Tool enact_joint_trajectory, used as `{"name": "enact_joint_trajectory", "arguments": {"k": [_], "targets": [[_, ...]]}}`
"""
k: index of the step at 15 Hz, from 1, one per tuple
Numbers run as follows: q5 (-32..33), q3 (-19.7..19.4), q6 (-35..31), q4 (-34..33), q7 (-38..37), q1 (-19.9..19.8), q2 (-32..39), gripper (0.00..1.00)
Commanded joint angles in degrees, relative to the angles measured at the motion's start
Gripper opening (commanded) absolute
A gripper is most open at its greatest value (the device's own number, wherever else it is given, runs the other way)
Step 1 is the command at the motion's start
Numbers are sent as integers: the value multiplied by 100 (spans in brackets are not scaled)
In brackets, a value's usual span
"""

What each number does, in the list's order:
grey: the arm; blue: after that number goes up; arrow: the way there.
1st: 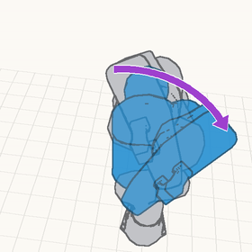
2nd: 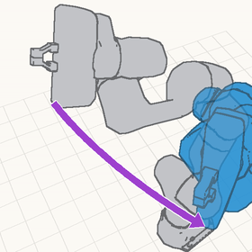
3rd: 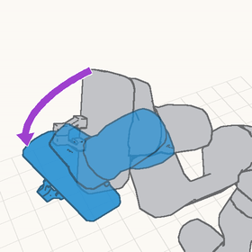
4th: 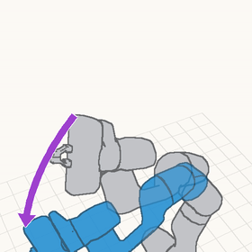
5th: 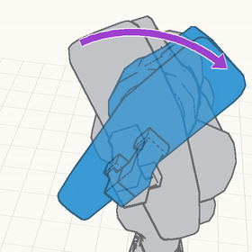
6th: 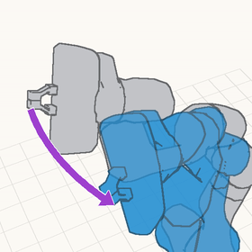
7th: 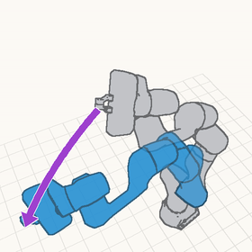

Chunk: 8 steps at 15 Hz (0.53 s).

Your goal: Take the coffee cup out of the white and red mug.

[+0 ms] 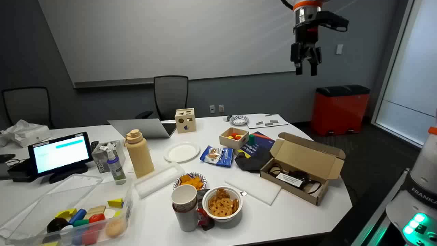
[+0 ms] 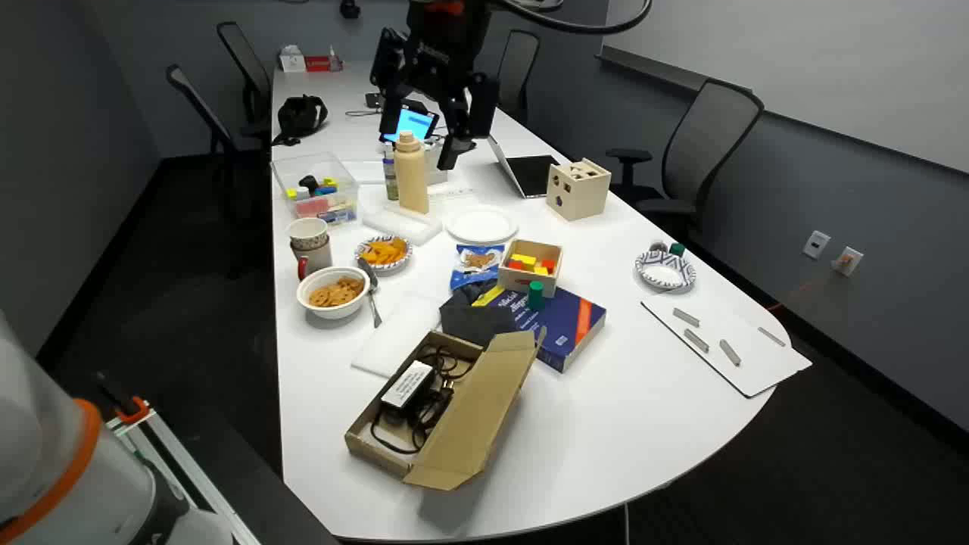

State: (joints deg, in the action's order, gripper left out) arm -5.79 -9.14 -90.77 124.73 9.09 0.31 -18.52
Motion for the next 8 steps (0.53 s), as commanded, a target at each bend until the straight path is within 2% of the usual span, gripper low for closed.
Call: {"name": "enact_joint_trajectory", "arguments": {"k": [1,3,5,8], "targets": [[-30,119,15,-12,35,-138,11,100],[-30,119,15,-14,35,-138,11,100],[-138,252,-274,-80,11,-10,313,100],[-457,734,-931,-175,-237,277,881,100]]}}
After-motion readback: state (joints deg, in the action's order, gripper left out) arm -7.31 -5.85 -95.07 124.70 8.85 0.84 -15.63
